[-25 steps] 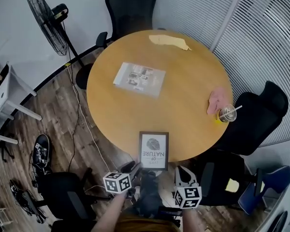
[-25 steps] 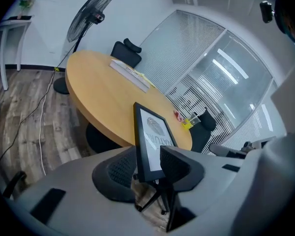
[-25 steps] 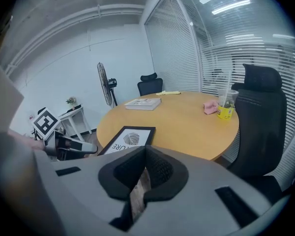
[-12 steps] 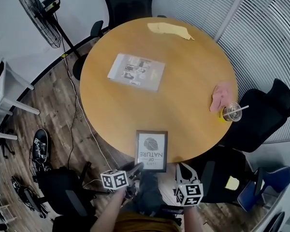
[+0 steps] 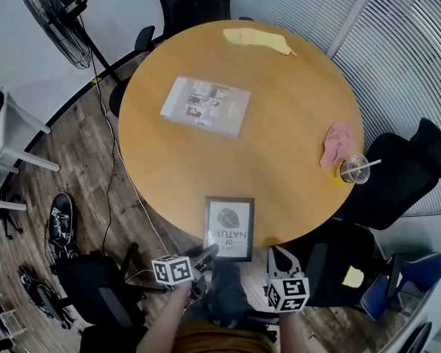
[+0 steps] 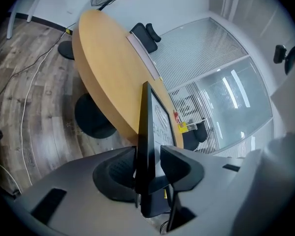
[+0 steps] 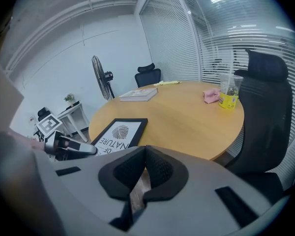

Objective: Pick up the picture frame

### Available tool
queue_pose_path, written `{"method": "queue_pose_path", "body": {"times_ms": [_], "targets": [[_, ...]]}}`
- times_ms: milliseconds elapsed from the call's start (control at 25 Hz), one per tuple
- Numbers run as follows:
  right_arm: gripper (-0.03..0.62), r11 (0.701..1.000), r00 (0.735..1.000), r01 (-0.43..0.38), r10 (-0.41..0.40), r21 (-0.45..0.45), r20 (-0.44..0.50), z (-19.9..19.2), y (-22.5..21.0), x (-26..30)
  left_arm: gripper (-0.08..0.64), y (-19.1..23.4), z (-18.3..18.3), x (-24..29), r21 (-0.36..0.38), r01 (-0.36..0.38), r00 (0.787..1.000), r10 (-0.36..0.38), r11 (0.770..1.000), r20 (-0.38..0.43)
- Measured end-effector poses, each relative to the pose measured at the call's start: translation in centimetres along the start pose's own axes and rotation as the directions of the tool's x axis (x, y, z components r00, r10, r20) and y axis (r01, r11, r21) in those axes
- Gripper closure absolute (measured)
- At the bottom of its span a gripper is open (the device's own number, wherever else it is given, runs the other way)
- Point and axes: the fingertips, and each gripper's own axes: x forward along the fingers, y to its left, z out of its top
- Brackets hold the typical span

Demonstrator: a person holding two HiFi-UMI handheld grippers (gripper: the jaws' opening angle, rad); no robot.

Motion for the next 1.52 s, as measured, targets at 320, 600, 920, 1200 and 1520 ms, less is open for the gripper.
{"method": "queue_pose_path", "body": {"times_ms": [320, 600, 920, 1200, 1520], "targets": [[0.580, 1.000, 1.000, 0.012, -0.012, 0.015, 0.005, 0.2, -0.2, -0.6, 0.427, -0.4, 0.0, 0.1, -0.065, 0.041, 0.999, -0.041, 0.997, -0.006], [0.580, 1.000, 0.999, 0.012, -0.013, 0.020, 0.033, 1.1, 0.1, -1.0, 0.450, -0.7, -0.2, -0.2, -0.124, 0.069, 0.998, -0.069, 0.990, 0.009], [0.580, 1.000, 0.998, 0.020, -0.020, 0.008, 0.066, 2.4, 0.4, -1.5, 0.471, -1.9, 0.8, -0.5, -0.094, 0.079, 0.997, -0.077, 0.992, 0.029], [0.580, 0.999, 0.995, 0.033, -0.034, 0.006, 0.094, 2.9, 0.9, -2.8, 0.478, -3.1, 1.2, -1.1, -0.056, 0.078, 0.997, -0.077, 0.995, 0.026], [0.579, 0.999, 0.990, 0.040, -0.039, 0.000, 0.136, 3.6, 1.7, -4.4, 0.485, -5.3, 2.3, -2.1, -0.094, 0.149, 0.986, -0.141, 0.984, 0.087]]}}
